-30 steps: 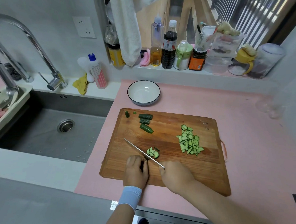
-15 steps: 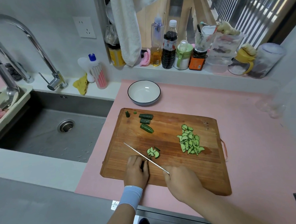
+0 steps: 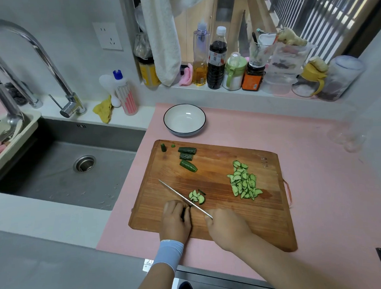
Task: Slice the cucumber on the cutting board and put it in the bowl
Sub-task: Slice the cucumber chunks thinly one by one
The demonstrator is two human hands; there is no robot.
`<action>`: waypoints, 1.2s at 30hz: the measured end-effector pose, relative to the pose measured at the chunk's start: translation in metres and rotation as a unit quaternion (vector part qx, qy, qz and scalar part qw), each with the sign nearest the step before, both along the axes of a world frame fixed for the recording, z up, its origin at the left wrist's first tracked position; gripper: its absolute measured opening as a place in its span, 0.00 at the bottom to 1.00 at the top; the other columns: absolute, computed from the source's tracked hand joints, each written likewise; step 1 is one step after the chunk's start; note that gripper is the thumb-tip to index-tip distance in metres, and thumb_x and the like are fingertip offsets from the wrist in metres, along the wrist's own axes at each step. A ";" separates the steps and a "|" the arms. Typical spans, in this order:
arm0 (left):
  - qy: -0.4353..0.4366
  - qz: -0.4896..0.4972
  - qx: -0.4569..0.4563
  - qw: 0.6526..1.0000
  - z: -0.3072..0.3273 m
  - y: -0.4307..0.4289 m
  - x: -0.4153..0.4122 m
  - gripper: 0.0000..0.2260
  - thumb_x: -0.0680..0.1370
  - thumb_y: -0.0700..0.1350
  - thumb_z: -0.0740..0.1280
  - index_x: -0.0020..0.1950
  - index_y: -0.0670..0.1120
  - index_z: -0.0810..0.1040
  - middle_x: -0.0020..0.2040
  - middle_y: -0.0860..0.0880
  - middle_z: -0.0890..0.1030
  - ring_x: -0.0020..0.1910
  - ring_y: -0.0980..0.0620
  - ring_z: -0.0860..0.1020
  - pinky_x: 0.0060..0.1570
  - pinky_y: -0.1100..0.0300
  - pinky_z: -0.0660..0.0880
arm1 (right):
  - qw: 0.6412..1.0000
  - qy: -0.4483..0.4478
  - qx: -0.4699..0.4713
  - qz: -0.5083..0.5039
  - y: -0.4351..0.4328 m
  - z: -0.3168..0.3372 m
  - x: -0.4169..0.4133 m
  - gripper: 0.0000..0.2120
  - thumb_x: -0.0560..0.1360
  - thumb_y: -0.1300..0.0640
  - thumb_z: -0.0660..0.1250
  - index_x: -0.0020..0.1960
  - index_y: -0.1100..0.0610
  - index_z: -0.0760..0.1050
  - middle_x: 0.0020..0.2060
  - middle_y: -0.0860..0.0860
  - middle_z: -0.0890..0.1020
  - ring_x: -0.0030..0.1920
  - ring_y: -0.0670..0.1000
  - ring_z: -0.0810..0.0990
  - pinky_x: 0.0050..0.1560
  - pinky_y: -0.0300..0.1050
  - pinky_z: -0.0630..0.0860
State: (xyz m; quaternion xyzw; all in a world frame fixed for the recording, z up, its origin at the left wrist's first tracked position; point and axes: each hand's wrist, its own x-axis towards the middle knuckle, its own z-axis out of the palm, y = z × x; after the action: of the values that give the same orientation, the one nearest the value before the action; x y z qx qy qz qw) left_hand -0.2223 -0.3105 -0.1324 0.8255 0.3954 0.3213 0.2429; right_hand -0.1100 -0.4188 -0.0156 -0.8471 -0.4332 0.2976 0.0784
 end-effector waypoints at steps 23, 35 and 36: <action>0.004 0.010 -0.011 1.000 -0.004 0.001 -0.001 0.07 0.71 0.35 0.73 0.37 0.43 0.76 0.39 0.49 0.75 0.43 0.49 0.73 0.45 0.62 0.71 | 1.000 0.000 0.015 0.008 -0.019 0.000 0.000 0.18 0.82 0.50 0.55 0.33 0.47 0.63 0.34 0.47 0.75 0.37 0.54 0.73 0.38 0.47 0.67; -0.002 -0.004 -0.001 1.000 -0.004 0.002 -0.003 0.06 0.71 0.34 0.74 0.40 0.43 0.79 0.40 0.49 0.76 0.44 0.51 0.72 0.49 0.68 0.67 | 1.000 0.010 -0.003 -0.008 0.004 0.000 -0.004 0.12 0.82 0.50 0.56 0.42 0.49 0.70 0.47 0.54 0.84 0.51 0.60 0.81 0.44 0.47 0.70; -0.002 -0.003 -0.002 1.000 -0.004 0.003 -0.003 0.06 0.71 0.34 0.74 0.40 0.43 0.79 0.40 0.49 0.76 0.44 0.51 0.72 0.49 0.68 0.67 | 1.000 0.009 -0.001 -0.008 0.004 0.001 -0.004 0.12 0.82 0.50 0.55 0.42 0.49 0.70 0.47 0.55 0.84 0.51 0.60 0.81 0.44 0.47 0.71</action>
State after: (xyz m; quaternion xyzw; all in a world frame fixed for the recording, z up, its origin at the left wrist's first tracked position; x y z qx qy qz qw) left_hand -0.2251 -0.3079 -0.1366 0.8254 0.3929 0.3216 0.2467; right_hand -0.1137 -0.4146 -0.0146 -0.8478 -0.4257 0.3049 0.0836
